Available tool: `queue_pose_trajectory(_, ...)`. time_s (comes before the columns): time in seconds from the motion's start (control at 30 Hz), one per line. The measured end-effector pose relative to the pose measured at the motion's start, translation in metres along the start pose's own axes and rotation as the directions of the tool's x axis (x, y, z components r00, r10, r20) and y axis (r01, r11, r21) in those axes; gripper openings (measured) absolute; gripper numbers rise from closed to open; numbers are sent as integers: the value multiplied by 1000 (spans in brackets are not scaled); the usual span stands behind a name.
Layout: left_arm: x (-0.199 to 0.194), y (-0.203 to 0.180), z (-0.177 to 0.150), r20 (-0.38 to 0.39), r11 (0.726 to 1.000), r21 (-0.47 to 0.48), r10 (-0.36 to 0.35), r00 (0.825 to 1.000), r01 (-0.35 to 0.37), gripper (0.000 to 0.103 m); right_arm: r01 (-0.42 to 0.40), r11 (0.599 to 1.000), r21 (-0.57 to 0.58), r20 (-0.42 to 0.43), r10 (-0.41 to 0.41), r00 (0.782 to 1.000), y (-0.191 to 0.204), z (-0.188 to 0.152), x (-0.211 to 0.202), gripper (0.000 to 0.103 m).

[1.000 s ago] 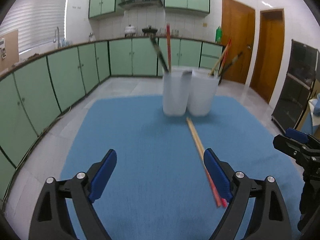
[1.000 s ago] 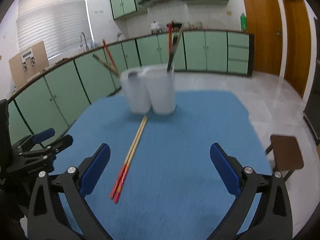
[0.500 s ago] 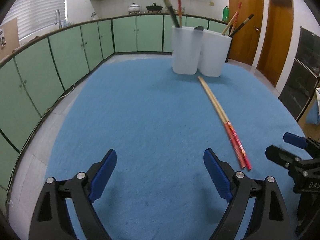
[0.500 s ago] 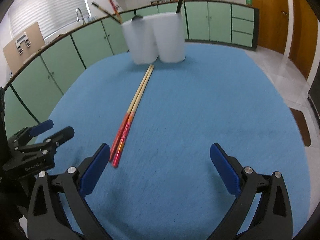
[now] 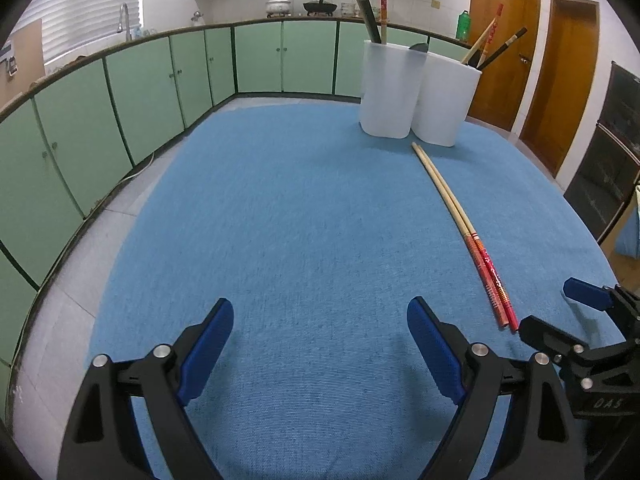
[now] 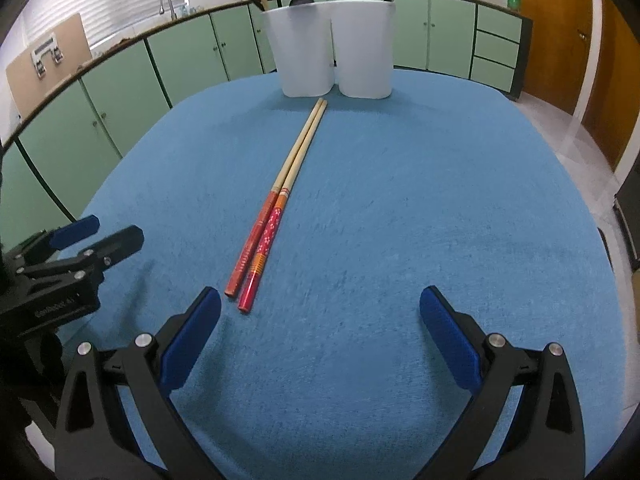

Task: Organize utensils
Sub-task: 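Move both open tools back over the last two red-patterned chopsticks, then grasp a red-patterned chopstick at its tip with the right tool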

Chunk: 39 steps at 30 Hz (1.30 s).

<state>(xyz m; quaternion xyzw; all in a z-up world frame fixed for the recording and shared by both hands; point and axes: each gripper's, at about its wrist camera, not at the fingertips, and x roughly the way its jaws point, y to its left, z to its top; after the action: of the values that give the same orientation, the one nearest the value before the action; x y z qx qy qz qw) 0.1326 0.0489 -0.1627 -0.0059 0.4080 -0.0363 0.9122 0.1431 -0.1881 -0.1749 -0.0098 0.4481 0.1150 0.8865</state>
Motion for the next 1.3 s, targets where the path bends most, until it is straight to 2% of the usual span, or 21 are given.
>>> queue_pose_trajectory(0.47, 4, 1, 1, -16, 1000, -6, 2, 1000, -2, 87, 73, 997, -36, -37, -74, 997, 8, 4, 10, 97)
queue_pose_trajectory(0.77, 7, 1, 2, -23, 1000, -10, 2, 1000, -2, 87, 159, 987, 13, -26, -159, 987, -13, 1, 4, 97)
queue_pose_trajectory(0.83, 7, 2, 2, -24, 1000, -10, 2, 1000, -2, 87, 148, 989, 27, -12, -148, 989, -18, 0, 1, 97)
queue_pose_trajectory(0.9, 8, 1, 2, -25, 1000, -8, 3, 1000, -3, 87, 101, 994, 45, 9, -102, 995, -20, -1, -4, 96)
queue_pose_trajectory(1.03, 8, 1, 3, -25, 1000, -8, 3, 1000, -3, 87, 41, 998, 39, 9, -42, 999, -14, -3, -5, 78)
queue_pose_trajectory(1.3, 8, 1, 2, -27, 1000, -15, 2, 1000, -2, 87, 43, 999, -9, 6, -43, 999, 6, -5, -2, 63)
